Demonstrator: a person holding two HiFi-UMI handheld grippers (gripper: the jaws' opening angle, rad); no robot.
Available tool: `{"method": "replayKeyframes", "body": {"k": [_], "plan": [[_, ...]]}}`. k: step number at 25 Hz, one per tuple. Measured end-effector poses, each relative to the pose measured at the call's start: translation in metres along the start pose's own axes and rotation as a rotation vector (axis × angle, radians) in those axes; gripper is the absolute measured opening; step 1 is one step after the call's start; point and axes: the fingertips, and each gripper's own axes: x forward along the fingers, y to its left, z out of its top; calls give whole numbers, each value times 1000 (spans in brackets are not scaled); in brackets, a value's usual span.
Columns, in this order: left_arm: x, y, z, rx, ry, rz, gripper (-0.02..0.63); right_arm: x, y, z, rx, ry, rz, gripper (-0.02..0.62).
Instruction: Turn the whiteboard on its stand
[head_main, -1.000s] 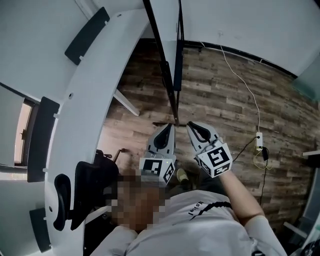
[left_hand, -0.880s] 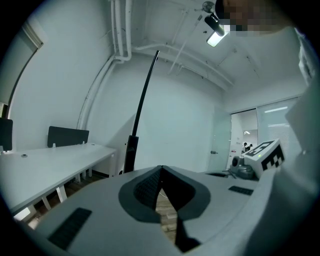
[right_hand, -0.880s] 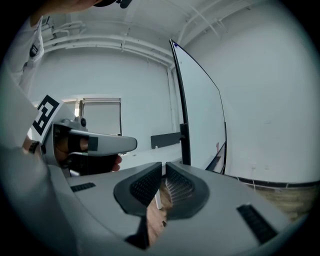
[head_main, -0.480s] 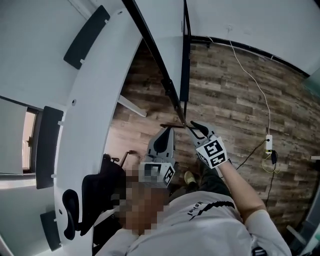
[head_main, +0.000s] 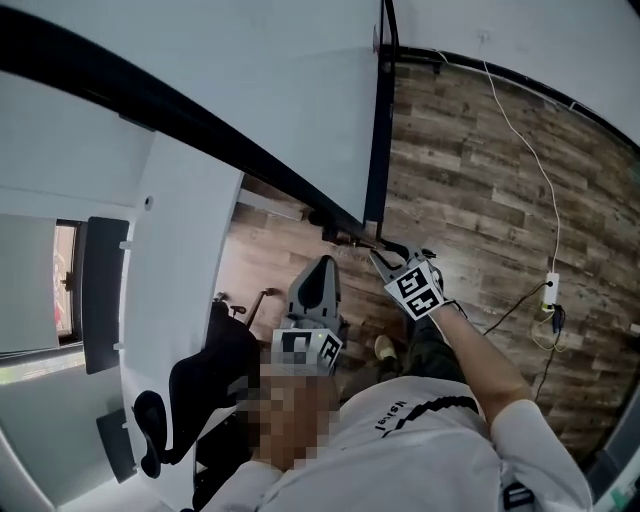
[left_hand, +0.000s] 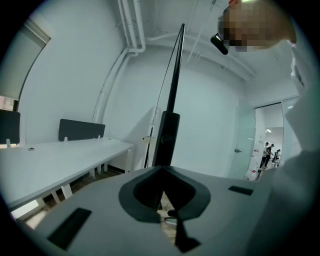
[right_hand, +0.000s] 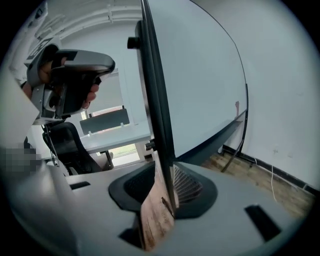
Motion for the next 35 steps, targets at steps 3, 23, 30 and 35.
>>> {"method": "replayKeyframes", "body": {"k": [3, 23, 30, 35], "plan": [[10, 11, -1, -5, 7, 33, 12, 29, -7, -19, -15, 62, 37, 114], [4, 33, -21, -38, 28, 46, 12, 95, 2, -51, -180, 151, 114, 123], [-28, 30, -25, -43, 21, 30, 12, 87, 3, -57, -174, 164, 81, 123], [-53, 27, -30, -50, 8, 25, 12, 72, 7, -66, -185, 186, 67, 123]]}}
